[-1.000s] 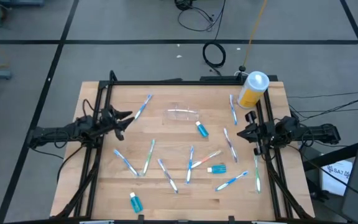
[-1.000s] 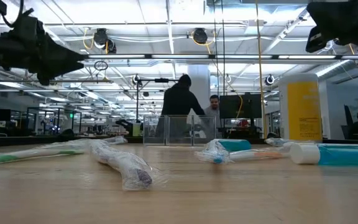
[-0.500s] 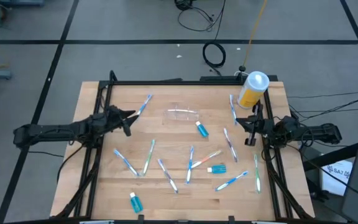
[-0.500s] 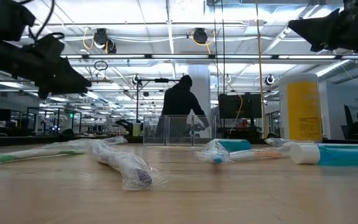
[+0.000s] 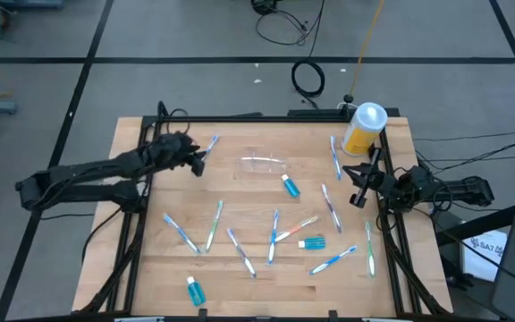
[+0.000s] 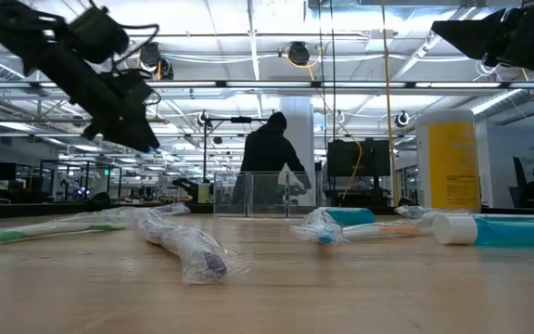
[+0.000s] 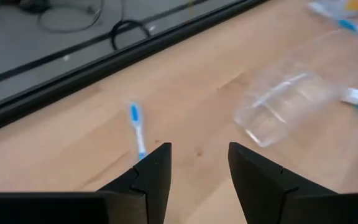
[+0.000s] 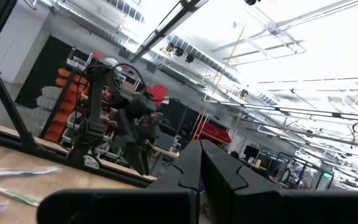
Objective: Pick & Place toothbrushing station
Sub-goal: Put the blue toothbrush into the transparent organizer
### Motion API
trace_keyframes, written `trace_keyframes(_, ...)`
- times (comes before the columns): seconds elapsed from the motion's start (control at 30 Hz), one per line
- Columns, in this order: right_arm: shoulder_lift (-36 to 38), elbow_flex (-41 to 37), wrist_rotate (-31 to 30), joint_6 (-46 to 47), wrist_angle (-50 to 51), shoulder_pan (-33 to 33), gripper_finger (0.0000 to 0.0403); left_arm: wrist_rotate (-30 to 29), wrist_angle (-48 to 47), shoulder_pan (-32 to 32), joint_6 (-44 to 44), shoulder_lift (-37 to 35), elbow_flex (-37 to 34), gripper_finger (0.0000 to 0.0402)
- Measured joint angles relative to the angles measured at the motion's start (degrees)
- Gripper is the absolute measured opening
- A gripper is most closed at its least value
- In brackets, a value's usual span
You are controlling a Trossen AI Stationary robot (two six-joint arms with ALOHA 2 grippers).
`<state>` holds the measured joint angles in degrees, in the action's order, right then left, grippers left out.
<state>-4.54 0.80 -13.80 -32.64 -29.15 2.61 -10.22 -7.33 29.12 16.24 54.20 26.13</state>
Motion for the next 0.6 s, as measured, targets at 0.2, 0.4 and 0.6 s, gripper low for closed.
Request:
trace_keyframes(0.2, 0.0, 0.0, -0.1, -3.1, -0.2, 0.0, 0.0002, 0.1, 0.4, 4.0, -1.4, 11.0, 3.2, 0.0166)
trace_keyframes(0.4, 0.0, 0.0, -4.3, -2.5, -1.6, 0.0, 0.0002, 0.3, 5.5, 6.9, -1.5, 19.4, 3.5, 0.0166)
trace_keyframes(0.6, 0.0, 0.0, -14.1, 1.8, -2.6, 0.0, 0.0002, 6.7, 15.0, 10.2, -1.9, 26.9, 3.5, 0.0166)
